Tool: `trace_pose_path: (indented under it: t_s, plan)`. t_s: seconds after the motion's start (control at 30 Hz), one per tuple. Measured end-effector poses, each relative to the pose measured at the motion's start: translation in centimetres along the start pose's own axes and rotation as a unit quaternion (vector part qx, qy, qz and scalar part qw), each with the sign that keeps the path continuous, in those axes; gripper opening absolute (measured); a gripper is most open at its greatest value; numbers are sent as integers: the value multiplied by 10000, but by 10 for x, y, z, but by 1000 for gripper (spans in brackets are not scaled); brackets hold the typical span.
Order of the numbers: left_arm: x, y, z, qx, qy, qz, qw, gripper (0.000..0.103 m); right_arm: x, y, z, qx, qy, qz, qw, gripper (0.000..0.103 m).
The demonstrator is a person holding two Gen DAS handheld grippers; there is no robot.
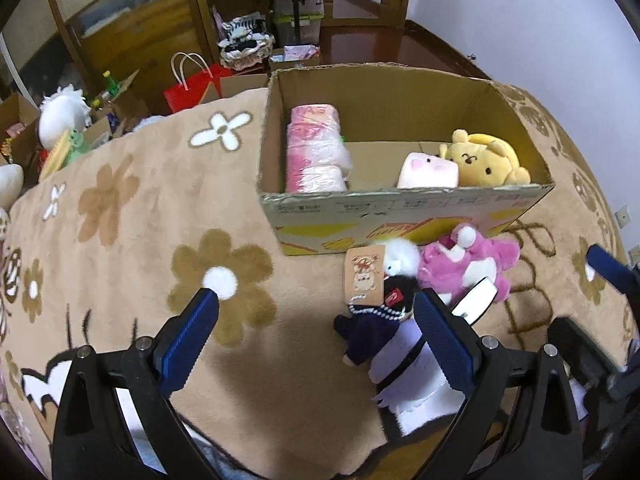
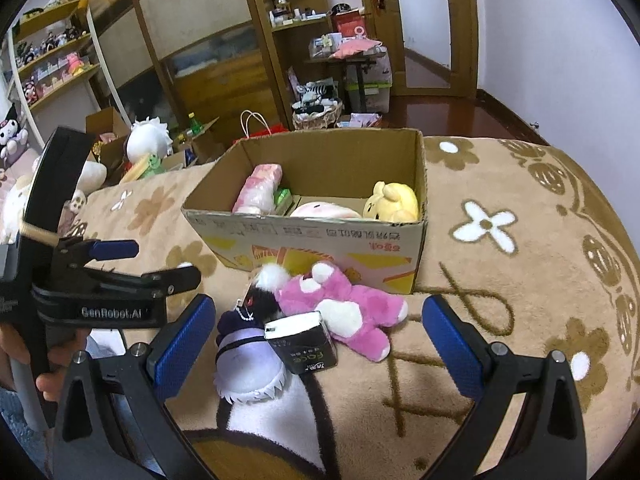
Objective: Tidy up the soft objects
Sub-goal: 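Withdraw both tools and move toward the black-white plush and pink plush, then grasp the white-haired plush with left tool while right tool grasps the white tag item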
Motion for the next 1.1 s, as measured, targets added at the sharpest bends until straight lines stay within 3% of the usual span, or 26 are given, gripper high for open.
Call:
trace_pose_path:
  t_s: [0.37, 0.73, 1.1]
  plan:
    - [9, 9, 25, -381, -210, -80, 9990, 97, -11, -6, 28, -9, -366, -130, 9992, 103]
    - [8, 13, 61, -374, -610, 14, 9974, 97, -20, -10, 56, 59, -751, -152, 9970, 103]
    - [6, 22, 88, -394, -948, 201, 9945, 97, -32, -16, 82, 166, -1154, -221, 9929, 86]
Point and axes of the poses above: each gripper's, at about its wrist camera, not at the fingertips, and z roughly the way its jaws point, y to its right, x to its top, the point moved 6 cm from there along z, roughly the way its jaws point, and after that the axes turned 1 degree about -x, right-handed, at the moved point
